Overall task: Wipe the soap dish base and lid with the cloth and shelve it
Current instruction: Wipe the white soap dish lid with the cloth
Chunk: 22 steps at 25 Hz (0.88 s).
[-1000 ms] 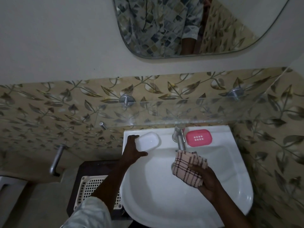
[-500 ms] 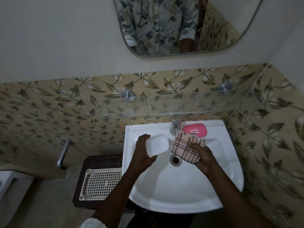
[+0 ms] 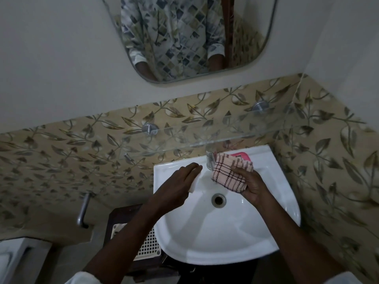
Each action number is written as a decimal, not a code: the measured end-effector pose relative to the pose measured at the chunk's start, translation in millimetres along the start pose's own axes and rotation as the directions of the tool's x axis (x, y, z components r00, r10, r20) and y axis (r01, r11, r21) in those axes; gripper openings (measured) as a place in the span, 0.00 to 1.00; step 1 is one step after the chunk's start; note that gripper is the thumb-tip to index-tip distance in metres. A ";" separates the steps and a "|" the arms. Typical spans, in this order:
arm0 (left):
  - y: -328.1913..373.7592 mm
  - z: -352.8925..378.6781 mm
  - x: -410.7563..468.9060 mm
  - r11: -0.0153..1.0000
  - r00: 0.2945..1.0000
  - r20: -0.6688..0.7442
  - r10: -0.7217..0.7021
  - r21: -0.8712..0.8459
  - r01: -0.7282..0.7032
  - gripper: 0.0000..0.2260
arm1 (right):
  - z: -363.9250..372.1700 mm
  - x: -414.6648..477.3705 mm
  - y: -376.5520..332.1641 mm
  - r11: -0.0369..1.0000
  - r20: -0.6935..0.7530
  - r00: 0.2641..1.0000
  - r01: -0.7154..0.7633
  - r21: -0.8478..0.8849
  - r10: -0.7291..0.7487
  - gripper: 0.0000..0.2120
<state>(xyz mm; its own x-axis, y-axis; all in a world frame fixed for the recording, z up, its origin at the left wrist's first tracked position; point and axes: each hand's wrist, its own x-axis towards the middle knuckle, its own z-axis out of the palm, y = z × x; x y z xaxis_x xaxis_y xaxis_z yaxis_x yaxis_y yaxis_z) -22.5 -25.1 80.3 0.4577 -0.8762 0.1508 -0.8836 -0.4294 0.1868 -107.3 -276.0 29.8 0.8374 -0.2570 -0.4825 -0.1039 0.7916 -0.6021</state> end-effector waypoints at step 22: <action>21.1 -23.8 9.4 0.992 0.962 -0.244 0.123 0.016 -0.122 0.35 | -10.1 -23.2 2.2 0.995 0.021 0.996 0.085 -0.056 -0.084 0.27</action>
<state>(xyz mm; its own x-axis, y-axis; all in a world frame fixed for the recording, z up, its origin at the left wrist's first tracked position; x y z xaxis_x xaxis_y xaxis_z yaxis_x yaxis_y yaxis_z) -34.5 -37.2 108.7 0.3562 -0.8423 0.4046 -0.9344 -0.3225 0.1512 -132.4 -273.9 33.2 0.8544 -0.3103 -0.4168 -0.0628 0.7346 -0.6756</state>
